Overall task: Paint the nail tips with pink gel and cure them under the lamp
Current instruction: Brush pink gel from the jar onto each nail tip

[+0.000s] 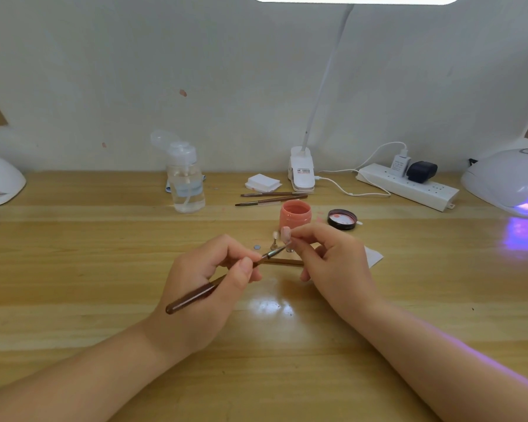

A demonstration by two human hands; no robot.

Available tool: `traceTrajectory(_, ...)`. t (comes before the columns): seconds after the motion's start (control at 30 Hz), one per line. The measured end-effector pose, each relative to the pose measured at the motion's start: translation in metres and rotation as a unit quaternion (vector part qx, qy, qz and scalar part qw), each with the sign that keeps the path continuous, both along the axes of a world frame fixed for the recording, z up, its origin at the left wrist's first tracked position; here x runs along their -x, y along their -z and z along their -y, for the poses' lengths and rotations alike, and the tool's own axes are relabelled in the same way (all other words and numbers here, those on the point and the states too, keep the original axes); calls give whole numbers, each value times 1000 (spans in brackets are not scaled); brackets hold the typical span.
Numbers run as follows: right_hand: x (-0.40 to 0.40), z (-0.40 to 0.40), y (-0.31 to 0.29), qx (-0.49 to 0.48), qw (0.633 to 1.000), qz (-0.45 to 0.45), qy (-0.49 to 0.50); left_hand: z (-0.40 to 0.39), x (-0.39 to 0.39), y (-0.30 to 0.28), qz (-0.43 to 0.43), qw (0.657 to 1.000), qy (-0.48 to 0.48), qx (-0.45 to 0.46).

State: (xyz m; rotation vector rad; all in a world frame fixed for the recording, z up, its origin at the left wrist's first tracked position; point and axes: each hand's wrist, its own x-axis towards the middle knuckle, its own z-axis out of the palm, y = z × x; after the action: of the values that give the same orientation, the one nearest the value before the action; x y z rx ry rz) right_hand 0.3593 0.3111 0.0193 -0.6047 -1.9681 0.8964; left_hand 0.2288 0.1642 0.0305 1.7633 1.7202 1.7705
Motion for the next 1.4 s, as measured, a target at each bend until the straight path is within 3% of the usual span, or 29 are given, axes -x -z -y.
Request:
traceTrajectory(0.27,1,-2,3,0,1000,4,-10,-3,2,-1,95,995,8,-12)
traceTrajectory(0.57,1,0,0,22,999,-6,-26,-6,2,0,128,991,-23,-15)
traceTrajectory(0.77,1,-3,1,-8,1000,15,9,-4,-2,0,64,998,-2,10)
traceTrajectory(1.17,0,-2,1,-12,1000,13,14,-4,0,0,115,993,8,-2)
traceTrajectory(1.4,1,-2,1,-4,1000,8,14,-2,1,2,87,996,10,-3)
